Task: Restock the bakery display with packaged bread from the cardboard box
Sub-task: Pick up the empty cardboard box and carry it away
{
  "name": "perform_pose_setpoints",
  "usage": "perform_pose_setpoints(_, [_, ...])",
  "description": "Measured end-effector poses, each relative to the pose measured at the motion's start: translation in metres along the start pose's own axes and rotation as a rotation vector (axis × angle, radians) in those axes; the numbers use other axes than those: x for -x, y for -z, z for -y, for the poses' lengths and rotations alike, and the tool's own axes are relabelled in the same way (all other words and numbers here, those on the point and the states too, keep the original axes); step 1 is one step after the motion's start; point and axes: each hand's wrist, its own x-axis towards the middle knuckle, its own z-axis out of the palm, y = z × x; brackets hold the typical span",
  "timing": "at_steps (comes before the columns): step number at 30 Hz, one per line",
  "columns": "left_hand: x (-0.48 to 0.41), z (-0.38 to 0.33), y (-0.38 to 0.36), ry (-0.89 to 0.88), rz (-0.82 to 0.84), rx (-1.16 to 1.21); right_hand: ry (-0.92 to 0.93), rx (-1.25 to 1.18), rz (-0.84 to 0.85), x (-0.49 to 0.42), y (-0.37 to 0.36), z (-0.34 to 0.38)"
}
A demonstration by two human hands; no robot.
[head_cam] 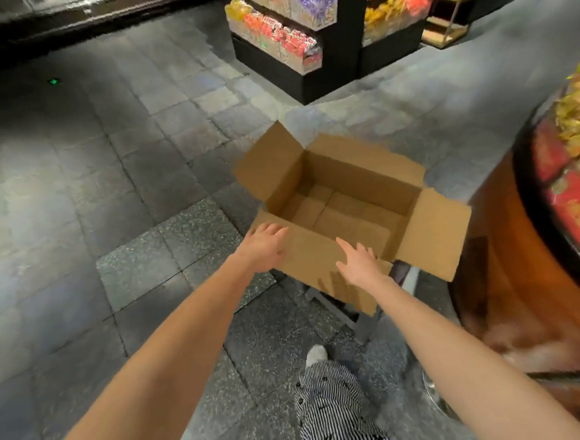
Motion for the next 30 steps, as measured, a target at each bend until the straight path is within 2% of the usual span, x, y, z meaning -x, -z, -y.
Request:
perform_pose_setpoints(6, [-0.098, 0.014, -0.014, -0.054, 0.135, -0.029, -0.082, -0.026, 0.059, -0.076, -0.017, -0.016])
perform_pose_setpoints(12, [-0.171, 0.028, -0.043, -0.215, 0.127, -0.073, -0.086, -0.066, 0.031, -0.132, -0.033, -0.024])
perform_pose_setpoints(16, [-0.212, 0.035, -0.076, -0.218, 0.134, -0.063, -0.066, -0.09, -0.011, -0.166, -0.055, -0.034])
perform_pose_setpoints(20, [-0.244, 0.05, -0.11, -0.26, 0.129, -0.091, -0.112, -0.051, -0.105, -0.197, -0.082, -0.036])
perform_pose_setpoints(24, [-0.276, 0.075, -0.15, -0.277, 0.115, -0.077, -0.162, -0.029, -0.27, -0.225, -0.125, -0.044])
perform_pose_setpoints(30, [-0.306, 0.103, -0.19, -0.431, -0.142, -0.079, -0.129, 0.149, -0.562, -0.246, -0.17, -0.061])
